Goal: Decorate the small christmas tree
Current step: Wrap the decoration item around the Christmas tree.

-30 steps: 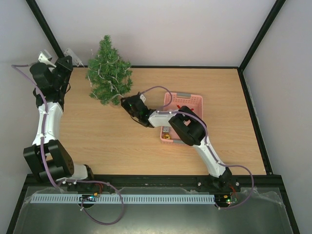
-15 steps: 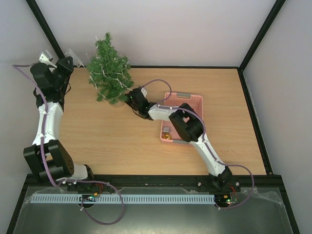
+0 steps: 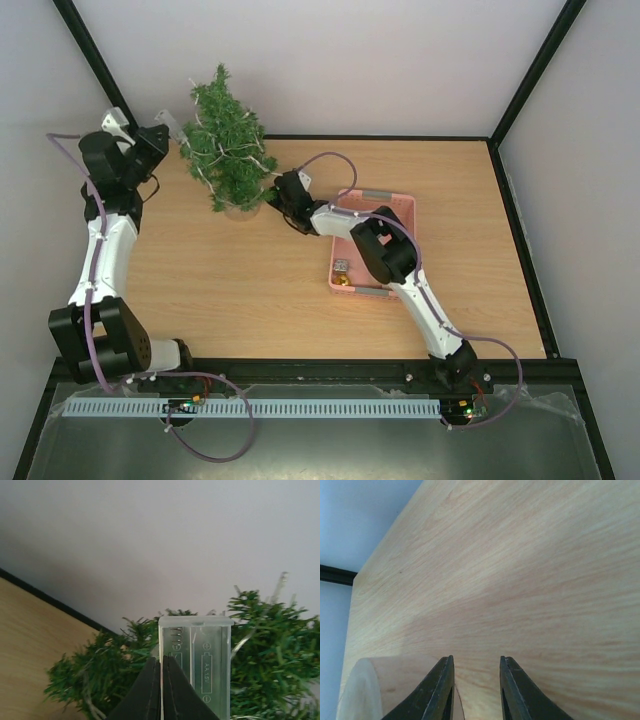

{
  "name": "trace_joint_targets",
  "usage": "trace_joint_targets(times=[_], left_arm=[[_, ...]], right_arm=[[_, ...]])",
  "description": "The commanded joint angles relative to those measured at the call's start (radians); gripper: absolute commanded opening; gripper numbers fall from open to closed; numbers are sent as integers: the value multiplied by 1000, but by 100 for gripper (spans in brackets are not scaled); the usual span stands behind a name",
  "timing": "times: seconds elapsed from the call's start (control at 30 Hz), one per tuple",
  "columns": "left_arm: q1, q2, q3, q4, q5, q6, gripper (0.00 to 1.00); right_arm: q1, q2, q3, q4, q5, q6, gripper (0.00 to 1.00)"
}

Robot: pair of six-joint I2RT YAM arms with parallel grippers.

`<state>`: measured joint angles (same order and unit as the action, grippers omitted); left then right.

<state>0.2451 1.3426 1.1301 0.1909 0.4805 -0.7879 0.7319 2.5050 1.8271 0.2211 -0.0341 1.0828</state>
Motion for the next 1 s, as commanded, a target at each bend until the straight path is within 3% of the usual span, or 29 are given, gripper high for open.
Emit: trace_joint_targets(times=[0.0, 0.17, 0.67, 0.97], left_arm=[[7, -27, -21, -86, -36, 71, 2], [25, -36, 0, -117, -23, 77, 2], [32, -81, 6, -120, -27, 62, 2], [36, -126, -28, 102, 115, -121, 2]], right_arm=[[-8, 26, 70, -45, 4, -73, 24], [-9, -5, 56, -67, -7, -61, 26], [29, -177, -201, 81, -21, 145, 41], [63, -197, -240, 143, -28, 166, 39]])
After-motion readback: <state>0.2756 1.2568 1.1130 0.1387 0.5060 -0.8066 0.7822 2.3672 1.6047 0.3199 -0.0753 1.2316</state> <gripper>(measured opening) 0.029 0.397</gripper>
